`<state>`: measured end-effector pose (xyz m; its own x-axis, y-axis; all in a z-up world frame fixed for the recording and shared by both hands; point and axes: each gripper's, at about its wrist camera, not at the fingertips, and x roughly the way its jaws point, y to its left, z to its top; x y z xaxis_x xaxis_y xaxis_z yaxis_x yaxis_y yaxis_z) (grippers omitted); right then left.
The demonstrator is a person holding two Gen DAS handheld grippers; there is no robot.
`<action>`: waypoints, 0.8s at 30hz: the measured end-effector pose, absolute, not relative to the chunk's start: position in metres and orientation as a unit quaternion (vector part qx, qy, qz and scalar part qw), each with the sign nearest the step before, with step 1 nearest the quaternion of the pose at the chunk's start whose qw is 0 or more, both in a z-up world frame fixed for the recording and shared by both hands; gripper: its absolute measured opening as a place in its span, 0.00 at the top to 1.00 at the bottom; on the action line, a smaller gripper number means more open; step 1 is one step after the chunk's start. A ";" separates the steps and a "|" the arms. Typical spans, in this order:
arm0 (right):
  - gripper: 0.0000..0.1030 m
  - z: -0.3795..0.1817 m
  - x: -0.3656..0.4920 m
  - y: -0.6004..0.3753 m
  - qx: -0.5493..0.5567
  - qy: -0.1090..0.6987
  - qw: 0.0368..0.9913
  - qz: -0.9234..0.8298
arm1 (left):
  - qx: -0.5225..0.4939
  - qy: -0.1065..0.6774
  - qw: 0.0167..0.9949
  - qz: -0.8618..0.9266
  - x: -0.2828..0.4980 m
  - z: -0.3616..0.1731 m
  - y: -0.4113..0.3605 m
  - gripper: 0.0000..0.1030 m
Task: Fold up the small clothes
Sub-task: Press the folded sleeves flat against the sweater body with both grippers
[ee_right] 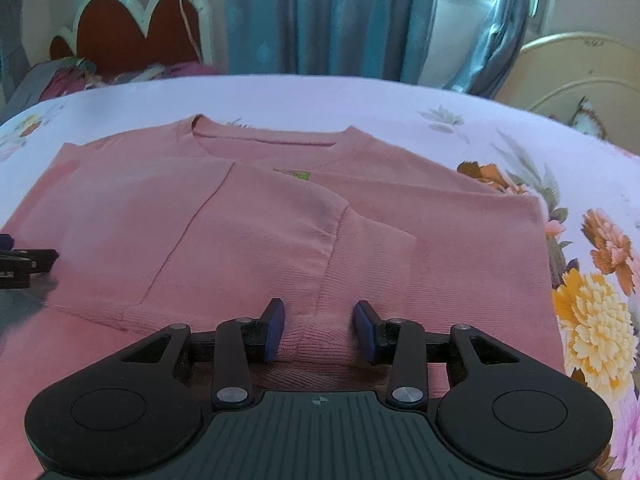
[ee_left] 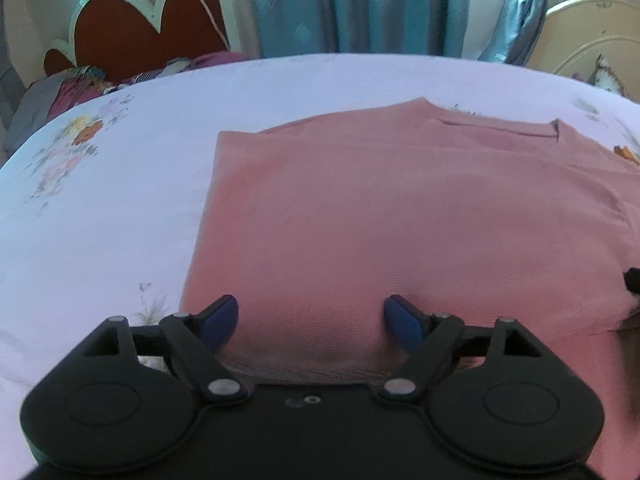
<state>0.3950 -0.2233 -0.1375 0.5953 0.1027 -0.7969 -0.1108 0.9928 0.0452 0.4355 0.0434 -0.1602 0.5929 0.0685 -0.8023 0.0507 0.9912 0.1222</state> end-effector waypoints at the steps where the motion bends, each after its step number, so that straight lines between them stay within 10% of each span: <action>1: 0.62 -0.134 0.394 -0.224 0.001 0.450 0.891 0.060 | 0.070 0.455 0.888 0.009 0.434 -0.158 0.042 0.23; 10: 0.60 -0.102 0.340 -0.234 0.042 0.441 0.893 0.085 | 0.095 0.416 0.904 -0.025 0.374 -0.124 0.028 0.23; 14: 0.27 -0.092 0.298 -0.239 0.061 0.421 0.901 0.083 | 0.099 0.402 0.909 -0.046 0.343 -0.112 0.025 0.21; 24: 0.27 -0.081 0.195 -0.240 0.069 0.406 0.910 0.051 | 0.106 0.378 0.915 -0.096 0.259 -0.112 0.038 0.21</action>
<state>0.1951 -0.2397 -0.0807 0.6651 0.1483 -0.7319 -0.0357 0.9853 0.1672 0.2587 0.0381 -0.1122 0.6951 -0.0963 -0.7125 0.2565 0.9590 0.1207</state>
